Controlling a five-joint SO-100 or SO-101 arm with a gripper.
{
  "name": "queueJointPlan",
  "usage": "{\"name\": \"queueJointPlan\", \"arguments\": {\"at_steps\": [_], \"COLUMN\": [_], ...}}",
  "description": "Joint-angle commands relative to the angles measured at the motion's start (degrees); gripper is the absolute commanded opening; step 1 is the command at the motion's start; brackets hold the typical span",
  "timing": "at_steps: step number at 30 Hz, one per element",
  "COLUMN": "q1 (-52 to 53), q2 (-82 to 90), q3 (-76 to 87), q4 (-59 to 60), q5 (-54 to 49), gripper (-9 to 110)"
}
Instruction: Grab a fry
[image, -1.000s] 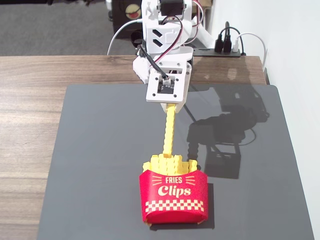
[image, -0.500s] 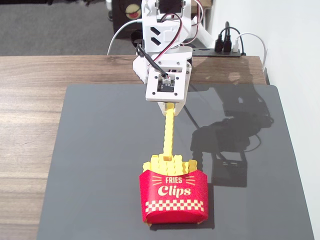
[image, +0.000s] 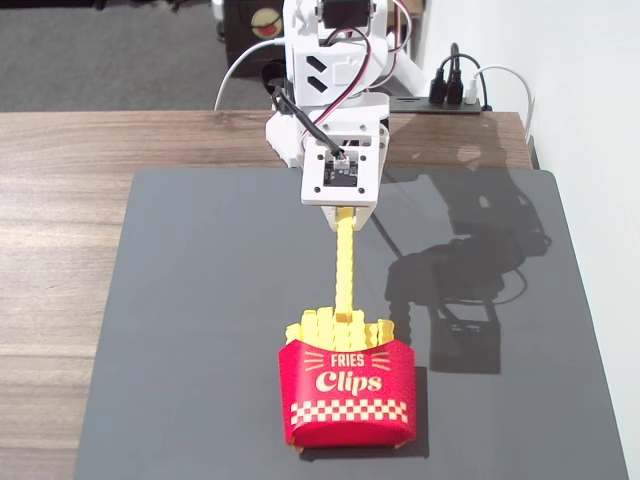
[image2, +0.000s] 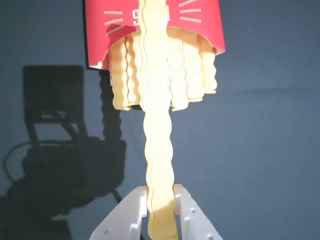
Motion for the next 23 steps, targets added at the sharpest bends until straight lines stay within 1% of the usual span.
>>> {"name": "queueJointPlan", "arguments": {"at_steps": [1,23], "q1": [0.6,-1.0], "q2": [0.0,-0.4], "q3": [-2.5,-2.6], "q4": [-0.4,-0.6], "q5": [-0.4,0.3], "gripper": [1,1]}}
